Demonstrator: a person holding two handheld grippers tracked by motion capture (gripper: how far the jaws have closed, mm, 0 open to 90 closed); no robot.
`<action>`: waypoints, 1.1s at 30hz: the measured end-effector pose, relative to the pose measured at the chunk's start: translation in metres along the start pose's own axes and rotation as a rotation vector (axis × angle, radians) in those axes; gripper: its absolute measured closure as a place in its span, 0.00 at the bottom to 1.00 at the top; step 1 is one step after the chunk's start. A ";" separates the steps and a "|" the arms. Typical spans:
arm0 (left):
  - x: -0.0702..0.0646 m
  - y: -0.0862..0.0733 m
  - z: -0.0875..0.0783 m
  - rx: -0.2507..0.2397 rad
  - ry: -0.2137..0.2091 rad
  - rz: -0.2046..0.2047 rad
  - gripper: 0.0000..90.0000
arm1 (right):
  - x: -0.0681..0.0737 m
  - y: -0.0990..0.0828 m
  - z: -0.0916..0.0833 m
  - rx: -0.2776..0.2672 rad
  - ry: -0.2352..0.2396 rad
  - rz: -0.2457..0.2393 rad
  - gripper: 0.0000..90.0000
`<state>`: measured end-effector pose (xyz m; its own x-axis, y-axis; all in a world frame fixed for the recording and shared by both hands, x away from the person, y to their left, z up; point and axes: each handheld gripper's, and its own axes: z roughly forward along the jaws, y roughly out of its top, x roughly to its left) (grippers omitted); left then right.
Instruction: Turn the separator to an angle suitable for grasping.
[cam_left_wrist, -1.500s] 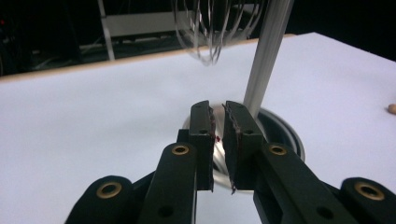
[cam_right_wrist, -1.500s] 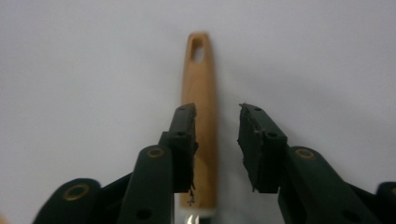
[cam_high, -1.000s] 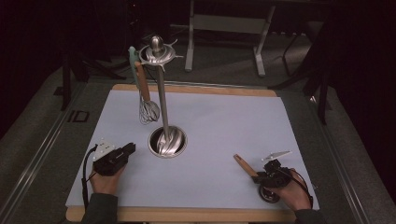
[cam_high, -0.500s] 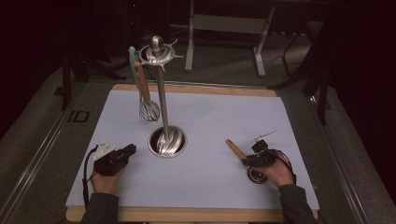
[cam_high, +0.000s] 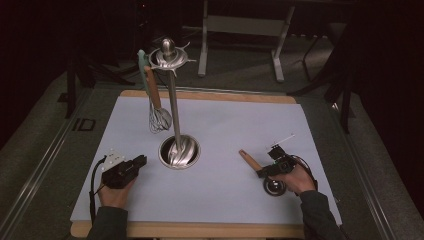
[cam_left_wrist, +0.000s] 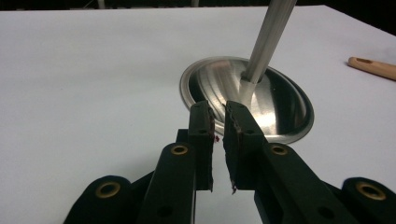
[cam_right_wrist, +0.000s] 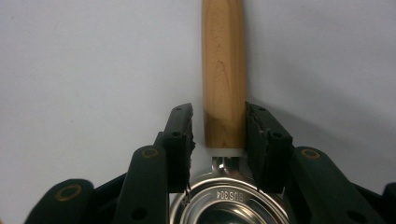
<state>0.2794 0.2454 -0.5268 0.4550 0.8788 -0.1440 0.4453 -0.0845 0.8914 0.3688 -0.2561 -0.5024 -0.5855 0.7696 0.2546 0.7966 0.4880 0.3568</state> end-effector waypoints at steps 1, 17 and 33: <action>0.000 0.000 0.000 -0.001 -0.001 -0.002 0.90 | 0.001 0.001 0.000 0.003 0.006 -0.002 0.71; -0.001 -0.002 0.006 0.025 0.006 0.011 0.90 | 0.014 0.017 0.006 0.131 -0.071 -0.034 0.76; 0.003 -0.007 0.012 0.031 0.013 -0.008 0.90 | 0.021 0.018 0.000 0.007 -0.067 -0.014 0.79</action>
<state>0.2869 0.2430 -0.5383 0.4409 0.8857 -0.1456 0.4727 -0.0912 0.8765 0.3704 -0.2310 -0.4911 -0.5853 0.7885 0.1891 0.7898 0.5015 0.3531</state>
